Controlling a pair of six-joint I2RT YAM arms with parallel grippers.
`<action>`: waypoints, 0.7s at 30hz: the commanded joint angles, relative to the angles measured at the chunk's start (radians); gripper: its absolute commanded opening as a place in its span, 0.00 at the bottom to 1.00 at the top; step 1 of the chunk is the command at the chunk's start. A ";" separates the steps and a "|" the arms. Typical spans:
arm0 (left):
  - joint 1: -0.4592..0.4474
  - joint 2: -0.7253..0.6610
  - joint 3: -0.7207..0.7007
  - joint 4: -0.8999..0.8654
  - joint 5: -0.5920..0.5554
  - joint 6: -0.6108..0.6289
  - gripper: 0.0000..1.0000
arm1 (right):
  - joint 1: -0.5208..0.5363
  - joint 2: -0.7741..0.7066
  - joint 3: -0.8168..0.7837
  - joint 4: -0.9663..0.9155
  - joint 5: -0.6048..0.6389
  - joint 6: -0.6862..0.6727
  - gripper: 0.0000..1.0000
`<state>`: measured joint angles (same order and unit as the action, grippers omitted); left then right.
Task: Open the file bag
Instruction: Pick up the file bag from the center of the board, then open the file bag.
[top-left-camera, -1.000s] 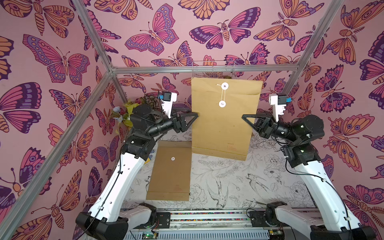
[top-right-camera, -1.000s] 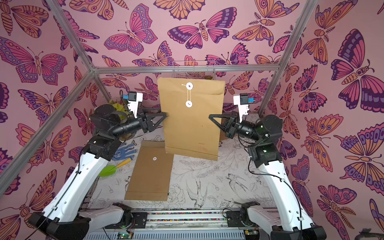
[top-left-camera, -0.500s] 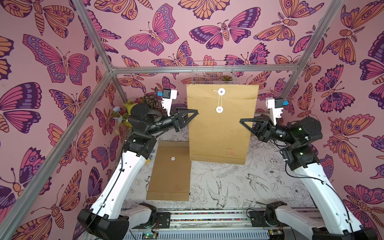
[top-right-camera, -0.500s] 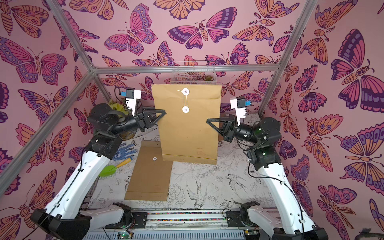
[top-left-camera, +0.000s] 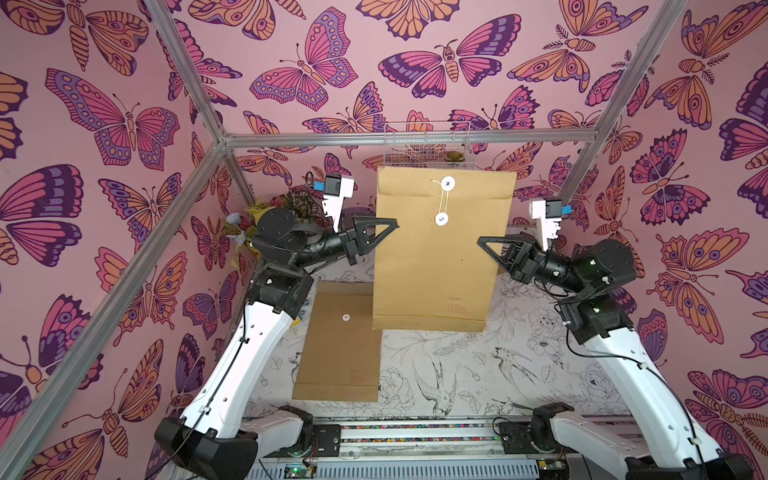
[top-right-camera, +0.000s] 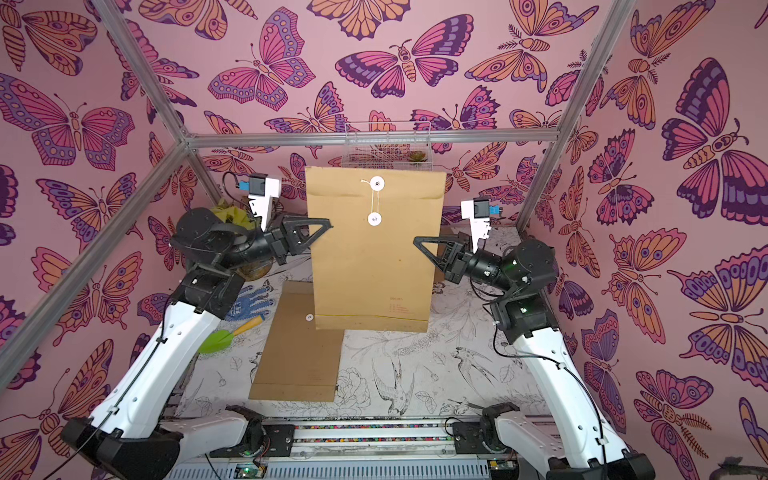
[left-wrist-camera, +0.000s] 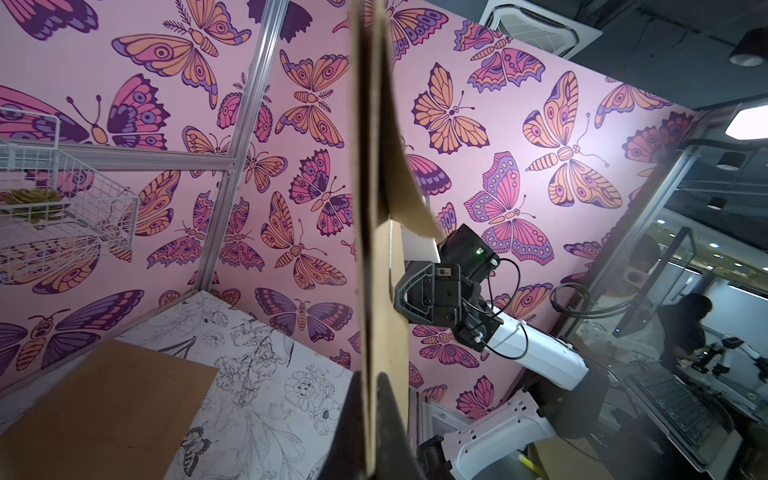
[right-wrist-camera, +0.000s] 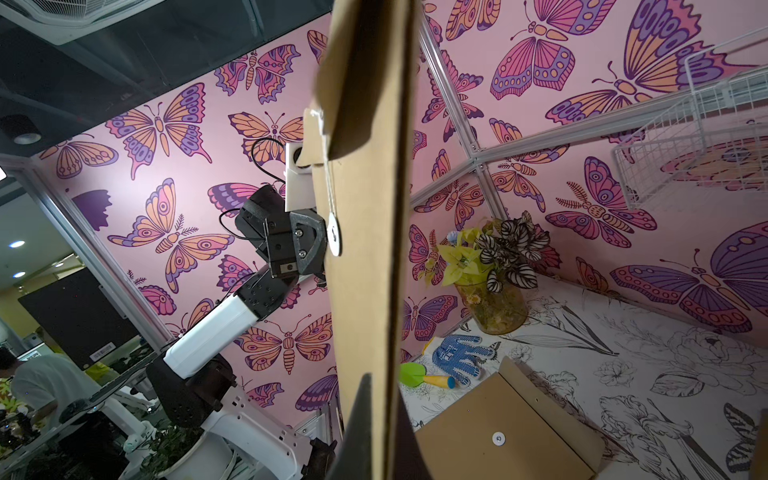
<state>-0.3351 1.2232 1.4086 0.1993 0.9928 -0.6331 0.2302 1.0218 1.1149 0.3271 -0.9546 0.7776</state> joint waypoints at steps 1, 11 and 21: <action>-0.007 -0.014 -0.010 0.002 0.017 0.023 0.00 | 0.010 -0.032 0.012 -0.077 0.040 -0.065 0.00; -0.013 -0.031 0.099 -0.492 -0.191 0.329 0.00 | 0.009 -0.074 0.105 -0.641 0.385 -0.513 0.50; -0.092 0.012 0.228 -0.846 -0.392 0.541 0.00 | 0.009 -0.117 0.104 -0.682 0.487 -0.724 0.60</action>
<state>-0.3992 1.2198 1.5890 -0.5209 0.6765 -0.1909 0.2356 0.9039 1.1893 -0.3294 -0.4911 0.1387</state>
